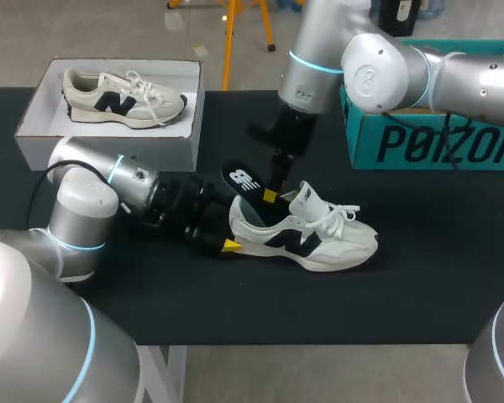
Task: Take the shoe out of the shoebox, open the shoe tongue, remove and reinsert the insole, then place the shoe into the shoebox
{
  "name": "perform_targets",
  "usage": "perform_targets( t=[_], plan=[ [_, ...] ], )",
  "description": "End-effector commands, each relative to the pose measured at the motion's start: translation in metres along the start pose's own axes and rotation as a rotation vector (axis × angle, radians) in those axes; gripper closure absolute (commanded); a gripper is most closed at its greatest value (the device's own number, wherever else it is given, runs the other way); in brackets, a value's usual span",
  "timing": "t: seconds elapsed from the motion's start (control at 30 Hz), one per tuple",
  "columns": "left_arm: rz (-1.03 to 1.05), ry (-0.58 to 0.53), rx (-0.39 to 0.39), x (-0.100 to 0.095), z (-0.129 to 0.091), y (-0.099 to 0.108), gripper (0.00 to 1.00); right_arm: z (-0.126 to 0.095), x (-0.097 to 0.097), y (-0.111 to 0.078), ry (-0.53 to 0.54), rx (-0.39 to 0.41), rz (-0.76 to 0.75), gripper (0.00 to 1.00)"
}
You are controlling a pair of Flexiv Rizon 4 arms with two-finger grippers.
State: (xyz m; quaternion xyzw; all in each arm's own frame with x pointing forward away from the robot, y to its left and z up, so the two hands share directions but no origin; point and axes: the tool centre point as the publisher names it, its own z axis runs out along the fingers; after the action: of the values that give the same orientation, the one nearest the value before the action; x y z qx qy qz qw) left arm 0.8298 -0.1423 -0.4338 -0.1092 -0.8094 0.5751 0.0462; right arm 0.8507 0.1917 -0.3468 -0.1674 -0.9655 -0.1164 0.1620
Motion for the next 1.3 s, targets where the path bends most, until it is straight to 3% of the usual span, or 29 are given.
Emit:
perform_targets(
  t=[0.03,0.07,0.1,0.47,0.67,0.87,1.13,1.3],
  plan=[
    [-0.001,0.004,-0.001,-0.001,0.002,0.001,1.0,0.001,-0.002,0.003,0.005,-0.008,0.0,0.75],
    [-0.001,0.004,-0.001,-0.001,0.002,0.001,1.0,0.001,-0.002,0.004,0.005,-0.01,-0.001,0.91],
    [-0.001,0.004,-0.001,-0.001,0.002,0.001,1.0,0.0,-0.002,0.005,0.005,-0.012,-0.003,1.0],
    [-0.001,0.004,-0.001,-0.001,0.002,0.001,1.0,-0.01,0.0,0.009,0.016,-0.074,-0.011,1.0],
    [-0.001,0.004,-0.001,-0.001,0.002,0.001,1.0,-0.027,0.005,0.015,0.002,-0.116,-0.025,1.0],
    [-0.001,0.004,-0.001,-0.001,0.002,0.001,1.0,-0.074,0.01,0.034,-0.058,-0.178,-0.039,1.0],
    [-0.001,0.004,-0.001,-0.001,0.002,0.001,1.0,-0.18,0.027,0.047,-0.179,-0.299,-0.014,1.0],
    [-0.001,0.004,-0.001,-0.001,0.002,0.001,1.0,-0.18,0.027,0.047,-0.179,-0.299,-0.014,1.0]
  ],
)
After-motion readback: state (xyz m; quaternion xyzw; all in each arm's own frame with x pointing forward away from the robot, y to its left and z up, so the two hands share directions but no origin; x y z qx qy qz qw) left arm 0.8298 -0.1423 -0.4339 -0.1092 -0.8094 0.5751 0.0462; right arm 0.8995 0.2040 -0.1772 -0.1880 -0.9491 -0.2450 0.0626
